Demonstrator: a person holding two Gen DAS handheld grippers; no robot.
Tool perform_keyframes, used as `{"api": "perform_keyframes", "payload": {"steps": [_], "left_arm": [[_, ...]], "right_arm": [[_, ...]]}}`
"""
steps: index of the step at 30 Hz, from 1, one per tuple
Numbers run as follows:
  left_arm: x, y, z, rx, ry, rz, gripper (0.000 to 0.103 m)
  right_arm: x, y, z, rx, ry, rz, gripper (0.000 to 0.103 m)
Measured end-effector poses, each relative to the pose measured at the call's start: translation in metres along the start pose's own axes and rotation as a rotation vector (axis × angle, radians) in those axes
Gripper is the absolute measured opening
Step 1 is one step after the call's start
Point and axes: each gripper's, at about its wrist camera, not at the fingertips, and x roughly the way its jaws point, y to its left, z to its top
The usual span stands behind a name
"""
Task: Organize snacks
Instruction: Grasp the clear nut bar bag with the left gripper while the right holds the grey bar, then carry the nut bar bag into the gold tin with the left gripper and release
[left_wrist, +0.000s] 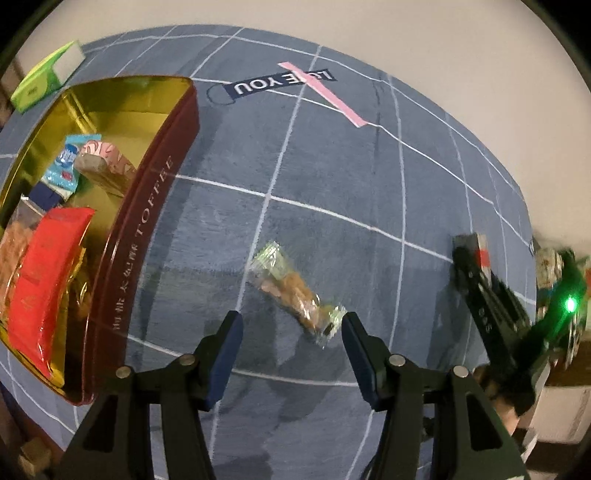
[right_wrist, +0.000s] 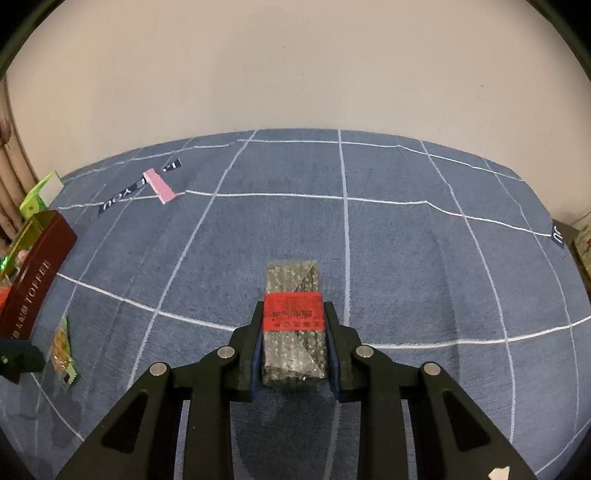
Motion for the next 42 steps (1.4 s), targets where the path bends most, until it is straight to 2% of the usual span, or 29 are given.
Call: {"api": "perform_keyframes", "payload": {"steps": [10, 15, 18, 20, 23, 28, 38, 42], "left_arm": [[0.016, 0.004, 0.01, -0.164, 0.02, -0.012, 0.057], [0.025, 0.003, 0.016, -0.197, 0.008, 0.021, 0.055], [0.026, 0.001, 0.015, -0.174, 0.001, 0.05, 0.039], [0.028, -0.001, 0.018, -0.156, 0.0, 0.056, 0.037], [0.028, -0.001, 0.017, -0.127, -0.007, 0.083, 0.025], [0.025, -0.001, 0.011, -0.058, -0.032, 0.135, 0.023], [0.006, -0.001, 0.004, 0.032, -0.065, 0.125, 0.022], [-0.011, -0.006, 0.0, 0.105, -0.1, 0.098, 0.022]], "right_arm": [[0.0, 0.0, 0.0, 0.002, 0.001, 0.005, 0.025], [-0.001, -0.001, 0.0, 0.006, 0.0, 0.01, 0.025], [-0.002, -0.002, 0.0, 0.009, 0.0, 0.014, 0.025], [-0.002, -0.003, -0.001, 0.011, 0.0, 0.017, 0.025], [-0.003, -0.004, -0.001, 0.014, 0.0, 0.021, 0.025], [-0.003, -0.003, -0.001, 0.011, 0.001, 0.018, 0.025], [-0.001, 0.001, 0.0, -0.006, 0.004, 0.0, 0.025], [0.0, 0.003, 0.001, -0.015, 0.005, -0.011, 0.025]]}}
